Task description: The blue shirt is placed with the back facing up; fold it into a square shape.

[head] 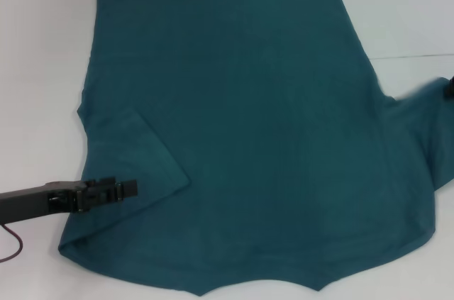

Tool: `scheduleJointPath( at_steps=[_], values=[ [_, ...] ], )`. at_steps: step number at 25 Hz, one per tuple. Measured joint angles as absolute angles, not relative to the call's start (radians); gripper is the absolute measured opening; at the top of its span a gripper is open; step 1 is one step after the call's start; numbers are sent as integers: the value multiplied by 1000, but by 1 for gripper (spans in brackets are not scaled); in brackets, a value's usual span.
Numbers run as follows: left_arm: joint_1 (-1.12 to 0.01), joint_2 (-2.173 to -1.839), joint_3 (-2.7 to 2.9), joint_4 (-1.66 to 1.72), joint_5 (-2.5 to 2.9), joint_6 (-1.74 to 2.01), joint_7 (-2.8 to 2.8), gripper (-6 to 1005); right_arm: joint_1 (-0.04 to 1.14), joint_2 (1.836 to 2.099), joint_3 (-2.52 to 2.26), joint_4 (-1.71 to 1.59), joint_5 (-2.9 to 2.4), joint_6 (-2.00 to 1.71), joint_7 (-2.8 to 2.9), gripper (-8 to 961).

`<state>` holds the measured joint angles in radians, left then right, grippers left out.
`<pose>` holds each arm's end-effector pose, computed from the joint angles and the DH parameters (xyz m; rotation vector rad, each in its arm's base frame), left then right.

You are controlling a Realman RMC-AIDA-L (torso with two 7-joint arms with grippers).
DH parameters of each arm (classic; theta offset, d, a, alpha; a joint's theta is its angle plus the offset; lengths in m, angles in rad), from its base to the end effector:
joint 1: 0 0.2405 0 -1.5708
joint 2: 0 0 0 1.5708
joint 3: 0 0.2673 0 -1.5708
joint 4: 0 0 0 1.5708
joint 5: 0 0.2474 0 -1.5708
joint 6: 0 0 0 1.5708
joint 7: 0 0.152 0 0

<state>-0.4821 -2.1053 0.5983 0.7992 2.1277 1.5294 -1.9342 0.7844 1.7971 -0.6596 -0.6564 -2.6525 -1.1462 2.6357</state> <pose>-0.3145 0.3648 0.0119 -2.4552 -1.3444 -0.6686 0.3342 0.4861 0.1409 -1.8065 1.5794 0.0777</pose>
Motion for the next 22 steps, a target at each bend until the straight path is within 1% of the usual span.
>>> scheduleJointPath(
  at_steps=[10, 19, 22],
  values=[
    [-480, -2106, 597, 799, 2128, 1525, -1938, 686, 829, 1801, -676, -660, -2697, -1169, 2636, 33],
    [-480, -2106, 599, 799, 2128, 1523, -1949, 687, 852, 1795, -683, -700, -2705, -1174, 2642, 32],
    [-480, -2106, 599, 799, 2128, 1523, -1950, 687, 860, 1799, -686, -686, -2705, -1180, 2641, 32]
  ],
)
